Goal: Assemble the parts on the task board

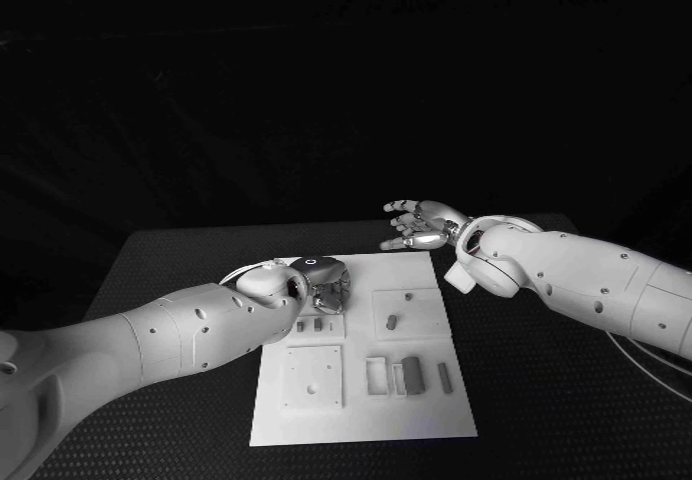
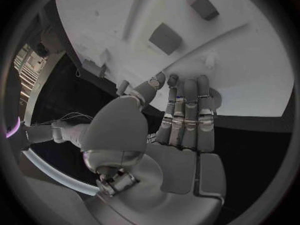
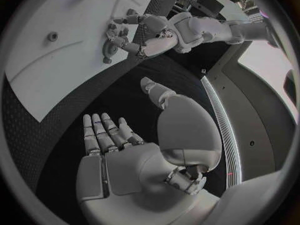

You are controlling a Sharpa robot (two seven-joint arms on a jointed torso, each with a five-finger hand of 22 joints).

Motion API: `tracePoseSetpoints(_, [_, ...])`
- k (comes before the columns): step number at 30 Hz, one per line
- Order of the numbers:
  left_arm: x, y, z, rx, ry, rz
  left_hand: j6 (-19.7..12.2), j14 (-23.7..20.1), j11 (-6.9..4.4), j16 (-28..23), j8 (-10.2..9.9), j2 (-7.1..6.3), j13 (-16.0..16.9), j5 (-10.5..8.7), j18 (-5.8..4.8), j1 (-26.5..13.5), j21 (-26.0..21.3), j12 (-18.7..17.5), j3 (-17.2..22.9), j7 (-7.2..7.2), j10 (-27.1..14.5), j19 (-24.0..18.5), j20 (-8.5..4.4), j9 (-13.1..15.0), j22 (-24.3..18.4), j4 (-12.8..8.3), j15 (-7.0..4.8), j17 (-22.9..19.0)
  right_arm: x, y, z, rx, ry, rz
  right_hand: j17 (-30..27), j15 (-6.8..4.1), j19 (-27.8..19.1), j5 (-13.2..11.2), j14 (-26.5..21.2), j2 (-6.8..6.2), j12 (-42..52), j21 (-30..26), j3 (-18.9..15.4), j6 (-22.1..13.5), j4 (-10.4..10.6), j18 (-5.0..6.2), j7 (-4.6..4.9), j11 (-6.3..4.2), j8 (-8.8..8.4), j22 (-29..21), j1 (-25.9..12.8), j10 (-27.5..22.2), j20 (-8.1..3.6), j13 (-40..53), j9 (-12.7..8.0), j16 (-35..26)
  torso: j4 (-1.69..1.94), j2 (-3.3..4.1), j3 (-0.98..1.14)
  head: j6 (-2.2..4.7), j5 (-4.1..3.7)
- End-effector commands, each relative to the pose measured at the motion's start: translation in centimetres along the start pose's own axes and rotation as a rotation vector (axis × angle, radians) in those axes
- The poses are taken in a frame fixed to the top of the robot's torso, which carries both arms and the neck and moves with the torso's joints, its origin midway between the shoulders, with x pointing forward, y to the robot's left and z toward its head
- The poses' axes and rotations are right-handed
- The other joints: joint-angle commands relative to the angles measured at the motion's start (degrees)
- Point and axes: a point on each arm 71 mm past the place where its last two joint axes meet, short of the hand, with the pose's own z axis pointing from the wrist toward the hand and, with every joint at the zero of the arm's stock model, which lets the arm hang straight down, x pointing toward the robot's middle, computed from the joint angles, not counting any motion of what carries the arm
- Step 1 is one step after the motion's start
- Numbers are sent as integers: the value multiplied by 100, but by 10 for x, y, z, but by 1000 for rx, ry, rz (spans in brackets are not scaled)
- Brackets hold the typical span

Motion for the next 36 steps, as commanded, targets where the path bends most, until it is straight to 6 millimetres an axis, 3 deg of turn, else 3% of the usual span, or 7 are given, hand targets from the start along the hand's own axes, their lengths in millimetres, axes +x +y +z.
tracePoseSetpoints(1, [8,-1,0,-2,52,14,59,45,-9,-22,28,47,29,-3,42,20,-15,16,32,-4,94,50,2,-10,14,4,-12,15,1,1,0,-7,15,0,-8,-8,-12,-6,-12,45,37,19,-40,44,-2,-36,118,-10,26,-6,-7,35,-25,7,9,-1,-2,1,0,-2,4])
tracePoseSetpoints(20, [15,4,-2,-27,92,49,107,222,-53,36,61,79,102,5,62,157,65,-30,88,-25,169,234,-69,-40,97,-10,-74,98,1,0,-1,-9,15,4,3,-8,-13,-5,-8,74,44,21,-59,47,-22,-39,116,-10,31,2,-22,76,-24,11,8,3,0,4,2,-32,-20])
tracePoseSetpoints(26, [17,4,-2,-26,110,64,163,327,-75,41,91,8,128,-9,68,352,93,-65,244,-46,230,316,-96,-52,144,-15,-101,127,1,0,-1,-8,15,5,5,-8,-11,-5,-6,80,44,22,-63,48,-24,-40,115,-10,34,11,-28,77,-24,11,11,5,0,4,-2,-36,-30])
tracePoseSetpoints(36, [19,5,-2,-23,126,83,297,534,-133,96,161,18,156,-6,91,432,167,-96,312,-105,380,501,-156,-51,217,-16,-164,184,1,0,-1,-8,15,6,4,-8,-8,-5,-8,91,44,25,-71,49,-26,-40,115,-9,36,19,-39,79,-24,10,12,3,0,4,2,-59,-30])
